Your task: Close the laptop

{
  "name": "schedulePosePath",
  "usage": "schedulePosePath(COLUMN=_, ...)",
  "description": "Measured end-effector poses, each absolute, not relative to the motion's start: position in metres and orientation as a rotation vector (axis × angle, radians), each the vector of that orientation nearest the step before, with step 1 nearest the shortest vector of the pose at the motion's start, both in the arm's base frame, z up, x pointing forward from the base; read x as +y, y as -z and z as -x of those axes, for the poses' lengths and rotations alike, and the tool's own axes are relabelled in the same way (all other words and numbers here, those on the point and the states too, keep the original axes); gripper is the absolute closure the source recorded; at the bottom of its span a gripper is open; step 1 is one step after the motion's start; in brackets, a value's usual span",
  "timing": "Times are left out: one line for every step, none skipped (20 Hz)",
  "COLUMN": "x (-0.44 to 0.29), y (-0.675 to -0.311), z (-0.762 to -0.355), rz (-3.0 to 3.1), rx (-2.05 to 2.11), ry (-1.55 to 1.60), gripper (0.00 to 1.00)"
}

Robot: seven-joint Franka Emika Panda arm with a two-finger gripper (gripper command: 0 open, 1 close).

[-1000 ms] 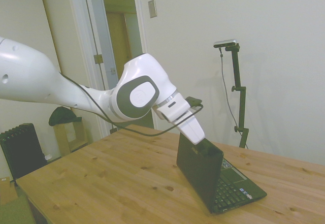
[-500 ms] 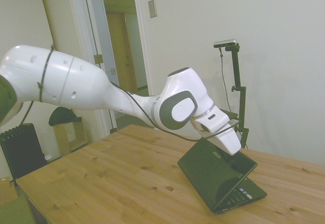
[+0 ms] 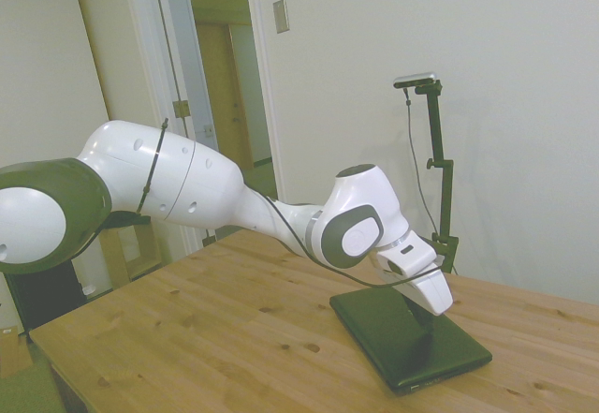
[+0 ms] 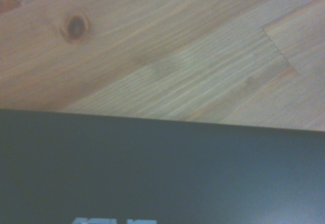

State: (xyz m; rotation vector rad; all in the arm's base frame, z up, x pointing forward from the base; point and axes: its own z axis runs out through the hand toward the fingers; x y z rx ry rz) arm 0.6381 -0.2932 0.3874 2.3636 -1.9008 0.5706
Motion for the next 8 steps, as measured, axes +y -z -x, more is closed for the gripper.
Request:
schedulePosePath(x=-0.288, y=-0.401, z=-0.638, rz=-2.377, rx=-1.899, ry=-0.589, gripper=1.00)
schedulePosePath(x=-0.281, y=-0.419, z=-0.636, rz=-2.395, rx=-1.894, ry=-0.601, gripper=1.00)
schedulePosePath(x=-0.271, y=-0.439, z=-0.632, rz=-2.414, rx=-1.888, ry=-0.604, gripper=1.00)
schedulePosePath(x=-0.259, y=-0.459, z=-0.627, rz=-2.436, rx=-1.880, ry=-0.604, gripper=1.00)
schedulePosePath(x=-0.244, y=-0.480, z=-0.619, rz=-2.463, rx=-1.868, ry=-0.600, gripper=1.00)
schedulePosePath(x=-0.229, y=-0.498, z=-0.610, rz=-2.490, rx=-1.856, ry=-0.593, gripper=1.00)
schedulePosePath(x=-0.210, y=-0.513, z=-0.599, rz=-2.522, rx=-1.839, ry=-0.580, gripper=1.00)
schedulePosePath(x=-0.192, y=-0.525, z=-0.588, rz=-2.556, rx=-1.814, ry=-0.563, gripper=1.00)
